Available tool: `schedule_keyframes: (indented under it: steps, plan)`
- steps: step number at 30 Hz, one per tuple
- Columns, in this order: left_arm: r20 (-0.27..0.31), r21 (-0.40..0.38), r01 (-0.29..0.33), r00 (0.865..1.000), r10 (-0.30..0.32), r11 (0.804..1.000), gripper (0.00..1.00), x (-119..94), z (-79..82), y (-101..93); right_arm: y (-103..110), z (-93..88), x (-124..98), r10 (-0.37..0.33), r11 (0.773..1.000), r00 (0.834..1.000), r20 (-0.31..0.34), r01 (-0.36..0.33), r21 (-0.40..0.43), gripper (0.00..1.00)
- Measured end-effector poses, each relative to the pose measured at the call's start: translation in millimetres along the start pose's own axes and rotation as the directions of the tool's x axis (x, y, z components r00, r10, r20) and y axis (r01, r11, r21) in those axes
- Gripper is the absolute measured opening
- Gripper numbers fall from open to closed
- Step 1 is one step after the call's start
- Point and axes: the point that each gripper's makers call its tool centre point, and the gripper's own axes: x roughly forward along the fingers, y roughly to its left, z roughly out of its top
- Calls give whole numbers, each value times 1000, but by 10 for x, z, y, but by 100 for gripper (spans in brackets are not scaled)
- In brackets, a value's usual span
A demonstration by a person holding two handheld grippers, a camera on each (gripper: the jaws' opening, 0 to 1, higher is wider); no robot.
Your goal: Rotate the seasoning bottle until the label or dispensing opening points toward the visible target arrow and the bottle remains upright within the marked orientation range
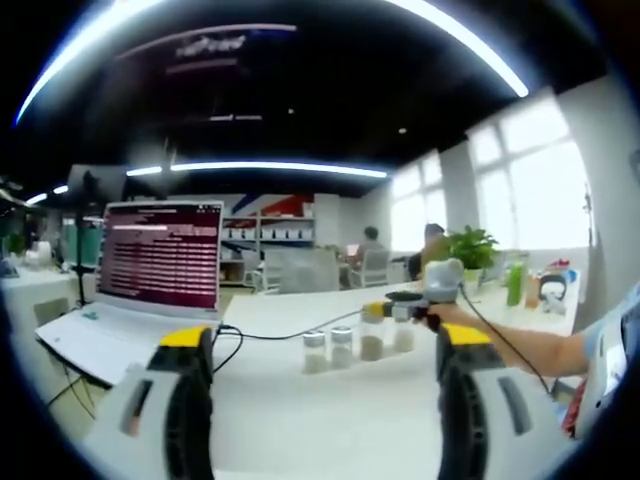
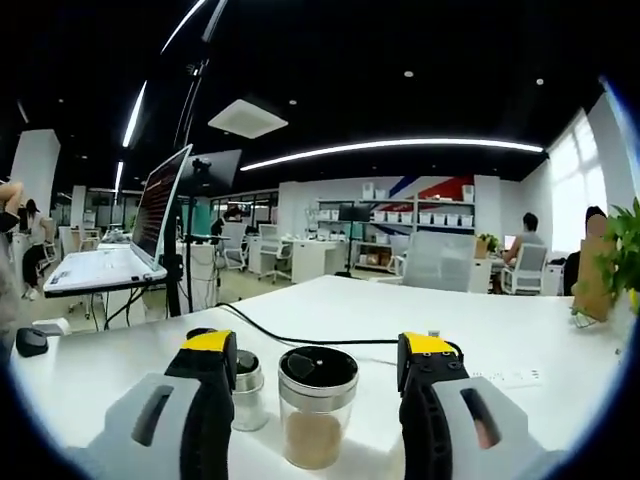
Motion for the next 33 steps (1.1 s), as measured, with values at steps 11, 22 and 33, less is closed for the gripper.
schedule_keyframes:
  steps: [11, 22, 33]
  plan:
    - [3, 3, 2, 1000, -2, 1000, 98, -10, -2, -13, 16, -125, 70, 12, 1000, 1000, -28, -12, 16, 63]
    - [0, 9, 8, 1000, -8, 1000, 98, -4, 11, -8, 16, -241, 155, 2, 1000, 1000, -22, -1, 10, 54]
    - [-2, -1, 6, 1000, -6, 1000, 98, 16, -13, -2, -71, -268, 260, -32, 999, 999, -27, 32, 4, 45]
